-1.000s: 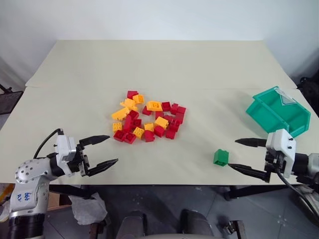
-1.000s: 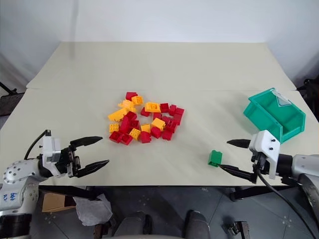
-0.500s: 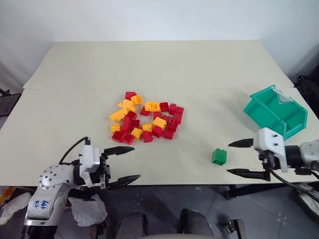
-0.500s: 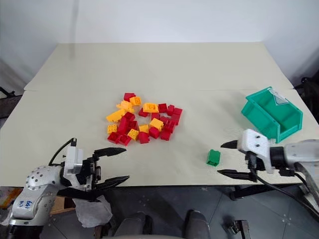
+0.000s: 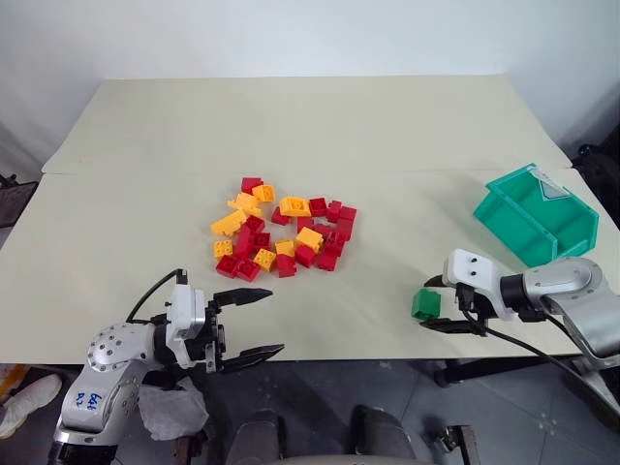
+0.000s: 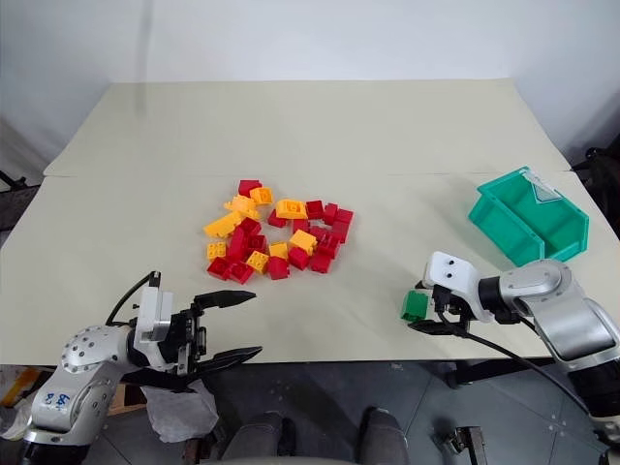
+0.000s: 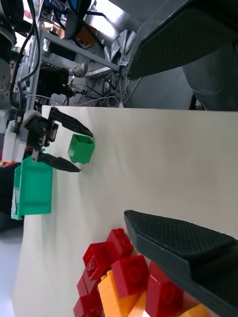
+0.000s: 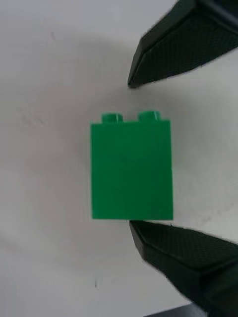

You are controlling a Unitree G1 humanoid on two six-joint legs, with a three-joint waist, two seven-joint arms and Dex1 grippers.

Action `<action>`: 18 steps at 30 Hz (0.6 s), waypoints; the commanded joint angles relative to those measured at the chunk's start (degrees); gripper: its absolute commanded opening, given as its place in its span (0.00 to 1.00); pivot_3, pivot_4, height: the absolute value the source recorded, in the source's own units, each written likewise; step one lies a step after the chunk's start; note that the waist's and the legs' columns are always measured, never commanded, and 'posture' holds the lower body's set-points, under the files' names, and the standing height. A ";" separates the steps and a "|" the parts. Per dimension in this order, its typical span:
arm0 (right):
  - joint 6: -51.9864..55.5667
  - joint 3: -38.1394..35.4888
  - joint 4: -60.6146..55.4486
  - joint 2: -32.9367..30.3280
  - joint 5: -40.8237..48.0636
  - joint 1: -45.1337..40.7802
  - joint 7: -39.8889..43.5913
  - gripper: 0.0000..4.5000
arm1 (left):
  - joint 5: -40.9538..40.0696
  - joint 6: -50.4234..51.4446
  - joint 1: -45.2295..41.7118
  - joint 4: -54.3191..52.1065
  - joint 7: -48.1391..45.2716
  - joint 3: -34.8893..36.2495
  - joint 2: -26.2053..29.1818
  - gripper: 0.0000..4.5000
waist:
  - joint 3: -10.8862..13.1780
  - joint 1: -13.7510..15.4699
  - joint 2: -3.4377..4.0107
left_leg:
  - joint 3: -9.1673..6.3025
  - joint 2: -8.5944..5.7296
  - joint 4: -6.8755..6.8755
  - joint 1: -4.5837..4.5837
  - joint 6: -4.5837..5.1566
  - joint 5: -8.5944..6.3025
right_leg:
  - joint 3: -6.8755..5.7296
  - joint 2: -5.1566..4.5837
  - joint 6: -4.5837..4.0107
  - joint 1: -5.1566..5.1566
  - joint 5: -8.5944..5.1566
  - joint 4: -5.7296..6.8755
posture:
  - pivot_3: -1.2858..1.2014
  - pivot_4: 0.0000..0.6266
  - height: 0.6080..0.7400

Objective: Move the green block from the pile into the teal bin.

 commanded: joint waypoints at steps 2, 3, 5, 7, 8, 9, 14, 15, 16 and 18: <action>0.44 -2.79 -2.17 1.29 2.17 0.60 -0.19 0.57 | -1.13 -0.33 -0.61 -1.61 -0.17 -0.01 0.52 1.00 | 0.00 0.01 0.00 | 0.01 0.00 0.00 0.00 0.00 0.00 | 0.02 0.00 0.00 0.00 0.00 0.00 | 0.52 0.24 1.00; 0.49 -3.85 -2.39 1.65 2.62 0.89 -0.85 0.49 | -1.07 -0.36 -0.88 -1.44 -0.26 -0.20 0.49 1.00 | 0.00 0.01 0.00 | 0.01 0.00 0.00 0.00 0.00 0.00 | 0.02 0.00 0.00 -0.01 0.00 0.00 | 0.52 0.24 1.00; -0.47 -6.91 -2.82 2.63 4.18 1.68 -1.87 0.47 | -0.86 -0.61 -1.27 -1.16 -0.20 -0.57 0.20 1.00 | 0.00 0.10 0.00 | 0.02 0.00 -0.01 -0.01 0.00 0.00 | 0.02 0.00 0.00 -0.02 0.00 0.00 | 0.52 0.24 1.00; -3.32 -11.08 -3.22 3.75 6.07 2.88 -2.45 0.47 | -0.64 -0.94 -1.98 -0.66 0.23 -1.04 -0.54 1.00 | 0.00 0.16 0.00 | 0.02 -0.01 -0.01 -0.02 0.00 0.00 | 0.02 0.00 0.00 -0.02 0.00 -0.01 | 0.52 0.24 1.00; -3.53 -14.07 -3.77 3.95 7.57 3.77 -2.75 0.47 | -0.63 -0.99 -2.61 -0.49 0.92 -1.23 -1.23 1.00 | 0.00 0.22 0.00 | 0.03 -0.01 -0.01 -0.03 0.00 0.00 | 0.02 0.00 0.00 -0.02 0.00 -0.02 | 0.52 0.24 1.00; -3.34 -17.13 -4.10 4.37 9.07 4.36 -3.47 0.47 | -0.74 -0.87 -3.44 -0.15 1.79 -1.41 -2.07 1.00 | 0.00 0.20 0.00 | 0.03 -0.02 -0.01 -0.03 0.00 0.00 | 0.02 0.00 0.00 -0.02 0.00 -0.02 | 0.52 0.24 1.00; -0.87 -31.00 0.57 4.25 10.57 3.31 -12.80 0.47 | -0.94 0.53 -9.87 1.97 7.62 -2.49 -7.78 1.00 | 0.00 0.42 0.00 | 0.04 -0.03 0.02 -0.02 0.01 0.00 | 0.06 0.00 0.01 0.01 0.01 -0.01 | 0.52 0.24 1.00; -0.90 -32.63 2.47 3.38 9.64 3.08 -14.25 0.47 | -0.85 0.54 -11.20 2.41 8.66 -2.85 -9.15 1.00 | 0.00 0.32 0.00 | 0.05 -0.03 0.03 -0.02 0.02 0.00 | 0.05 0.00 0.01 0.02 0.01 -0.01 | 0.52 0.24 1.00; -1.19 -34.06 4.98 2.44 8.45 2.56 -16.00 0.47 | -0.36 1.08 -12.60 3.01 10.37 -3.43 -10.46 1.00 | 0.00 0.27 0.00 | 0.07 -0.03 0.02 -0.02 0.01 0.00 | 0.06 0.00 0.01 0.01 0.01 -0.01 | 0.52 0.24 1.00; -1.42 -35.79 9.99 0.91 6.75 0.92 -19.29 0.47 | -0.08 1.72 -14.25 3.71 11.80 -4.66 -12.40 1.00 | 0.00 0.15 0.00 | 0.10 -0.03 -0.02 -0.01 0.02 0.00 | 0.07 0.00 0.02 -0.01 0.02 -0.01 | 0.52 0.24 1.00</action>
